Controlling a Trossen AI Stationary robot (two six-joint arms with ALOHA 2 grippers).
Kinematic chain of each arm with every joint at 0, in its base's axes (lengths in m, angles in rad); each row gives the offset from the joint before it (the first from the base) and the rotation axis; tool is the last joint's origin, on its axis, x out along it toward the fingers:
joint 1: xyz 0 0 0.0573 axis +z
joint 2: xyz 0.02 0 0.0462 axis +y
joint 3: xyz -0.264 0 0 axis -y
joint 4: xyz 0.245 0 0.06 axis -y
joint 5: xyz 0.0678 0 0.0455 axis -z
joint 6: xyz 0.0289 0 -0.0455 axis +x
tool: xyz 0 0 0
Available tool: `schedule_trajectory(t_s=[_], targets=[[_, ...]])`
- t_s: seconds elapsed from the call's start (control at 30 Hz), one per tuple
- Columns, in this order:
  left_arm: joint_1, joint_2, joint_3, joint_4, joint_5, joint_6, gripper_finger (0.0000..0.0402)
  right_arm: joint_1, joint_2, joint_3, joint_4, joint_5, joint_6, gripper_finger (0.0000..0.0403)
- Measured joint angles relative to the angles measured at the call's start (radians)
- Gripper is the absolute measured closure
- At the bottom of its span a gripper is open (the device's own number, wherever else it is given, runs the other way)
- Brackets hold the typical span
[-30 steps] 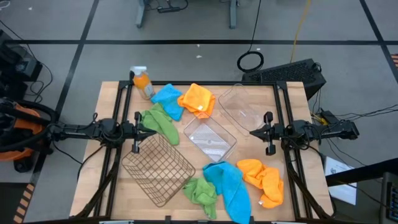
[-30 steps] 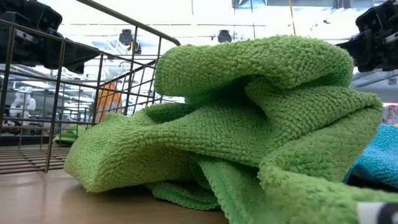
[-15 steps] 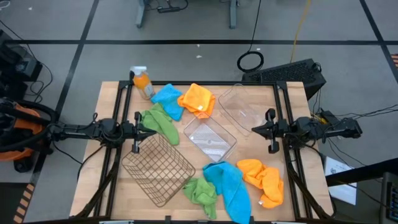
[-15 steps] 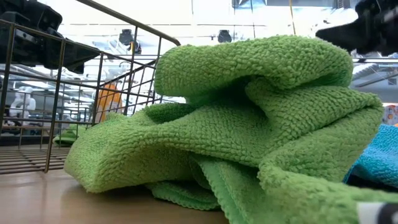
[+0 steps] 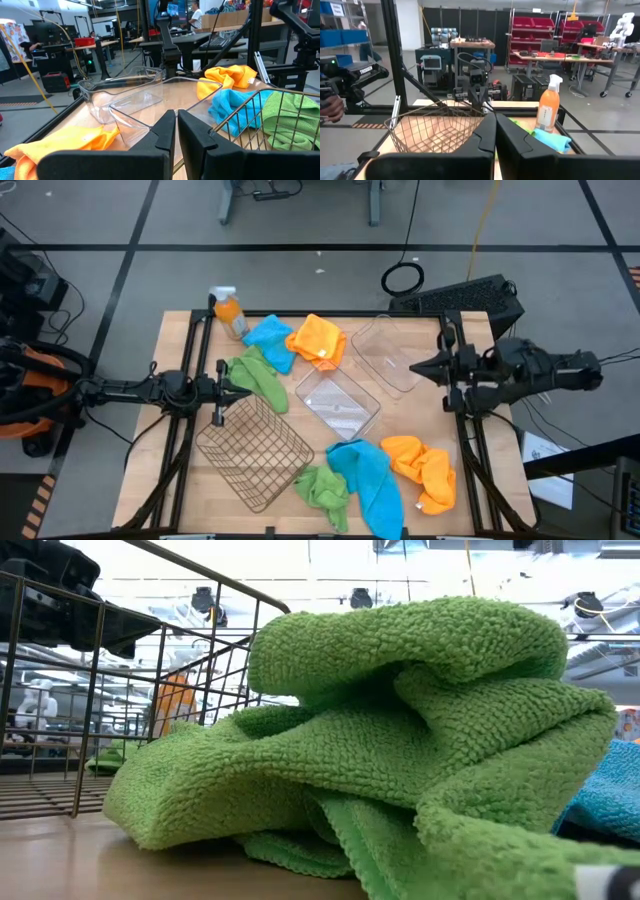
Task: Sort microfiber towel by color & place in baskets
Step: Put the bottom blue microfiber towel into the wire basket
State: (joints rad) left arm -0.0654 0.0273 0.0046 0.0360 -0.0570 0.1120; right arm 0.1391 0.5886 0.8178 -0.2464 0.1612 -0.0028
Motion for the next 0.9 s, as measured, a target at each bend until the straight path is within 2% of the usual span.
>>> schedule_trajectory(t_s=[0.27,0.4,0.7,0.9], targets=[[0.000,0.000,0.000,-0.001,0.000,0.000,0.0372,0.000,0.230,0.323,-0.205,0.000,-0.007,0.0403],[0.000,0.000,0.000,0.000,0.000,0.000,0.0372,0.000,0.312,0.422,-0.251,0.000,-0.010,0.0403],[0.000,0.000,0.000,-0.005,0.000,-0.002,0.0372,0.000,0.414,0.449,-0.257,-0.004,-0.043,0.0403],[0.000,0.010,0.000,-0.010,-0.004,-0.002,0.0372,0.001,0.445,0.405,-0.218,-0.010,-0.040,0.0403]])
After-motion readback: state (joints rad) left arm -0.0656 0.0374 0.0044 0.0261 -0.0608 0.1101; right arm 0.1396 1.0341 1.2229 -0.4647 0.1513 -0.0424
